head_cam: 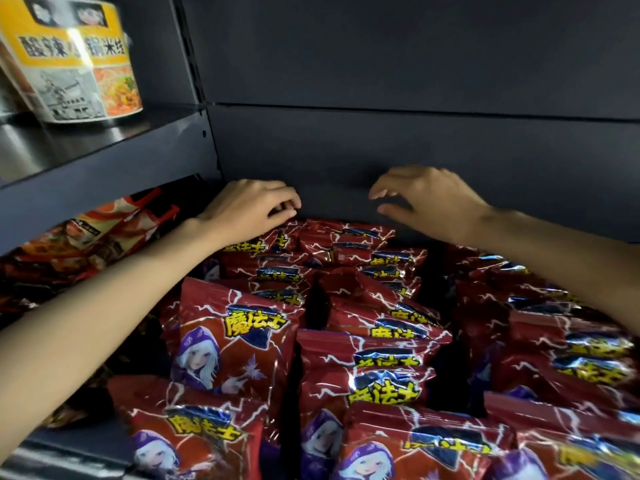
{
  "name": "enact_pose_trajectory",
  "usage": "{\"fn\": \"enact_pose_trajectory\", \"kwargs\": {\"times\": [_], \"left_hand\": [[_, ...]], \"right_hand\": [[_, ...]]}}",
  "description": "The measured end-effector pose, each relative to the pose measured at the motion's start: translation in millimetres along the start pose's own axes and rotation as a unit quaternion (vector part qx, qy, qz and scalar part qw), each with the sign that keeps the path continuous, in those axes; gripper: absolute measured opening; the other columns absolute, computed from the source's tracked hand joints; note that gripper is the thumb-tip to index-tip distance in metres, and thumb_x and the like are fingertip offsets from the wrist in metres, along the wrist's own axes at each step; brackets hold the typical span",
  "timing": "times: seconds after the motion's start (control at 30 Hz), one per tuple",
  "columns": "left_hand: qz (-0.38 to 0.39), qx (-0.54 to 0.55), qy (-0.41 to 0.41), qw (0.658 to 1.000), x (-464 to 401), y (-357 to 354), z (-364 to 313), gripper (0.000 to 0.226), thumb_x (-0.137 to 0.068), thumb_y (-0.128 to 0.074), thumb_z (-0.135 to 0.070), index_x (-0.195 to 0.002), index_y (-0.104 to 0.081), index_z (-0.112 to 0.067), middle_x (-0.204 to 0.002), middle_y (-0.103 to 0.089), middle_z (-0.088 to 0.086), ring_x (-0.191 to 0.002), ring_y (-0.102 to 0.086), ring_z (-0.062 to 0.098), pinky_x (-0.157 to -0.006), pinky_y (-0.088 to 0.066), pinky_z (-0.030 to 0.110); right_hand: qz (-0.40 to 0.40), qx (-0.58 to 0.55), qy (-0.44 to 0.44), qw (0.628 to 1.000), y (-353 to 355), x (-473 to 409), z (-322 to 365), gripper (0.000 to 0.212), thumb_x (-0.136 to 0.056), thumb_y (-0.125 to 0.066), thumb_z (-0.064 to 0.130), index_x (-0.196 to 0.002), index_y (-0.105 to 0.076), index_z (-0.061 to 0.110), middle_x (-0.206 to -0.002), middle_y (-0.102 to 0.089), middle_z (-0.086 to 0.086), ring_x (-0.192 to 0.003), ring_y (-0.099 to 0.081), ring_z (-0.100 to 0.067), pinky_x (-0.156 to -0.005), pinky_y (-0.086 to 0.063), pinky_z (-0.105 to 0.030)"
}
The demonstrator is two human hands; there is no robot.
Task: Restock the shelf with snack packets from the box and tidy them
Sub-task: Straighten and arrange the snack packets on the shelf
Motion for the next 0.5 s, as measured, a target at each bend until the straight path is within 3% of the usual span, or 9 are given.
{"fn": "enact_pose_trajectory", "kwargs": {"times": [0.13,0.23,0.3,0.5], "left_hand": [[0.001,-0.001,-0.064,0.998,-17.0,1.6,-33.5,0.017,-0.091,-0.06,-0.028,-0.105,-0.067,-0.021,-0.1,-0.067,-0.006,-0.091,-0.065,0.014,-0.071,-0.053,0.031],[0.044,-0.014,-0.097,0.994,-34.8,-7.5,-60.0,0.027,-0.093,-0.057,-0.032,-0.116,-0.063,-0.02,-0.112,-0.065,-0.004,-0.104,-0.061,0.017,-0.081,-0.053,0.035],[0.079,-0.026,-0.104,0.991,-46.0,-15.5,-74.8,0.033,-0.094,-0.054,-0.035,-0.123,-0.059,-0.02,-0.119,-0.062,-0.003,-0.107,-0.06,0.017,-0.084,-0.053,0.035],[0.144,-0.092,-0.12,0.978,-59.0,-31.6,-93.8,0.036,-0.097,-0.048,-0.037,-0.127,-0.057,-0.02,-0.123,-0.061,-0.003,-0.106,-0.061,0.017,-0.088,-0.052,0.037]], "right_hand": [[0.036,0.072,-0.072,0.994,29.8,50.4,-44.9,0.019,-0.093,-0.057,0.027,-0.11,-0.064,0.024,-0.105,-0.068,0.006,-0.082,-0.06,-0.011,-0.07,-0.038,-0.024],[0.138,0.182,-0.122,0.966,32.6,79.2,-73.1,0.023,-0.095,-0.05,0.035,-0.115,-0.06,0.029,-0.112,-0.066,0.008,-0.099,-0.063,-0.019,-0.074,-0.044,-0.029],[0.186,0.199,-0.14,0.952,28.8,90.4,-84.5,0.026,-0.094,-0.051,0.039,-0.117,-0.059,0.029,-0.112,-0.066,0.007,-0.103,-0.062,-0.019,-0.08,-0.048,-0.032],[0.188,0.249,-0.09,0.946,7.9,91.9,-91.4,0.026,-0.097,-0.048,0.037,-0.119,-0.055,0.025,-0.115,-0.064,0.0,-0.101,-0.062,-0.024,-0.071,-0.043,-0.03]]}}
Point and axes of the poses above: each hand's wrist, its own x-axis away from the middle knuckle, its own y-axis out of the back of the hand, z = x × y, the point moved 4 cm from there along -x, towards the middle knuckle
